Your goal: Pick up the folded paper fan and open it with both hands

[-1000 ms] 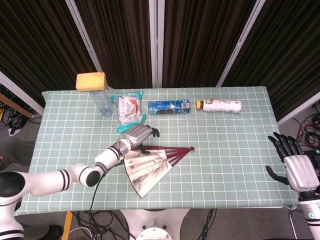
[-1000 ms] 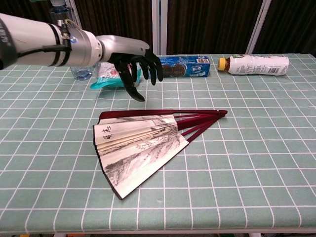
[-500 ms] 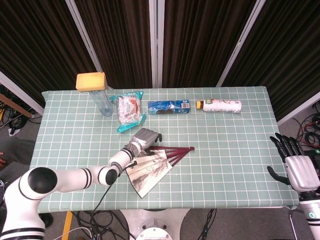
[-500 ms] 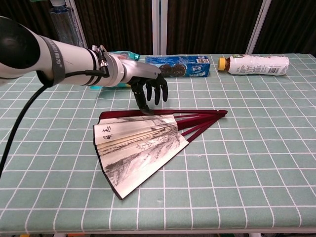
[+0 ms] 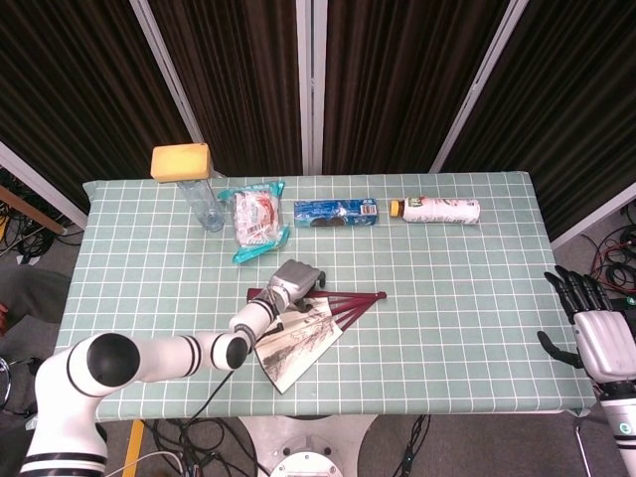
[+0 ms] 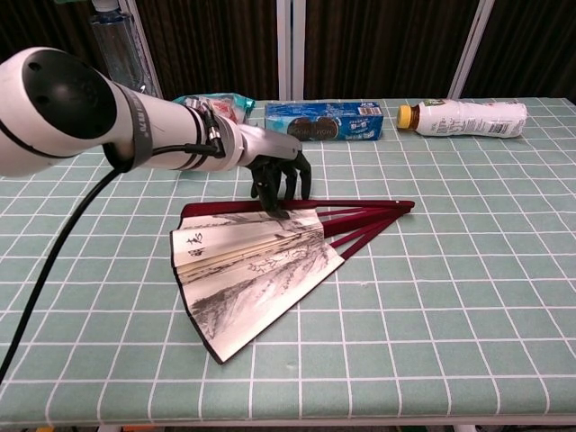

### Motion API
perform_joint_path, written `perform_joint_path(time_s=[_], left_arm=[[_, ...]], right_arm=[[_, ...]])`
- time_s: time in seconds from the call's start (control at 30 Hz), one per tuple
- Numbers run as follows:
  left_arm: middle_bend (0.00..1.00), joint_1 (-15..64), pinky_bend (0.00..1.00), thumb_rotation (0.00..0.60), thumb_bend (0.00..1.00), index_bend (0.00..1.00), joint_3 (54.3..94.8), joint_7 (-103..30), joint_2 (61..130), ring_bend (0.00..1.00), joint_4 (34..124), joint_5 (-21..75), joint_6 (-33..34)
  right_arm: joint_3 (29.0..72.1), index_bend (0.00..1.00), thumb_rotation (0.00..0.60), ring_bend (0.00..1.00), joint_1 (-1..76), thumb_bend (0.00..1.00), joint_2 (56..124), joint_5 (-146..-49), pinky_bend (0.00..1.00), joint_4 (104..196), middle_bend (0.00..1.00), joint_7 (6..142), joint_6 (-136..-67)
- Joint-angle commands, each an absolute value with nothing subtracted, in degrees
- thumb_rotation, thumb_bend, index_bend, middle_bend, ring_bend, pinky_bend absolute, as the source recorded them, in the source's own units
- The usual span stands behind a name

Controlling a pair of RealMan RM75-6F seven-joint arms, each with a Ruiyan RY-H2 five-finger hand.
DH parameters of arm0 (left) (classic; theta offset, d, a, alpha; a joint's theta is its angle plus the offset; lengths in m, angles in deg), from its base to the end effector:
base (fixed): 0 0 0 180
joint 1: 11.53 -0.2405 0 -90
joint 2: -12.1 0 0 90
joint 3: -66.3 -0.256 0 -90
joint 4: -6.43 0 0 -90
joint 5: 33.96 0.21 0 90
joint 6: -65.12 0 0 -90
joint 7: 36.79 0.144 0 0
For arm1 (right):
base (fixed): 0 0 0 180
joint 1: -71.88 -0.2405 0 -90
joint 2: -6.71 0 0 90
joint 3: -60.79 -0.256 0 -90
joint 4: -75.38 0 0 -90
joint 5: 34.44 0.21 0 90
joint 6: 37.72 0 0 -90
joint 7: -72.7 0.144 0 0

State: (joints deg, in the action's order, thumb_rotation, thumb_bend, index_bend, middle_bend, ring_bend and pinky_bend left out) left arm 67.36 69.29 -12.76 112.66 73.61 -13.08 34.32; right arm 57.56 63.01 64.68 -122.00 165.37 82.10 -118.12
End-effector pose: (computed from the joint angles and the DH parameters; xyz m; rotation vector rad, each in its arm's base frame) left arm -0.0351 0.3907 -0.1161 -2.1711 -1.1692 -0.5667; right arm -0.3139 -0.2057 0.1882 1.4663 -0.9163 0.9329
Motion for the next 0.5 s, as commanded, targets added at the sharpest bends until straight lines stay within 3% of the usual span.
perform_joint_path(time_s=[0.03,0.27,0.5], left_arm=[[0.41,67.4,0.48,0.600,0.32,0.34,69.1,-12.7,113.2,0.41,73.2,-12.5,33.7],[0.44,67.1,0.52,0.600,0.33,0.39,68.6,-12.8,114.5,0.45,71.9,-11.9,33.6],[0.60,65.9,0.66,0.600,0.33,0.55,69.1,-13.5,114.5,0.61,72.0,-9.2,32.3]], right_arm=[[57.5,0.00,0.600,0.00,63.0,0.22,64.7,-121.8,0.00,165.2,0.00,82.2,-118.0],[57.5,0.00,0.600,0.00,63.1,0.22,64.9,-121.3,0.00,165.0,0.00,82.3,-117.8],[57.4,0.00,0.600,0.00,63.2,0.22,64.9,-121.2,0.00,165.2,0.00,82.3,-118.0]])
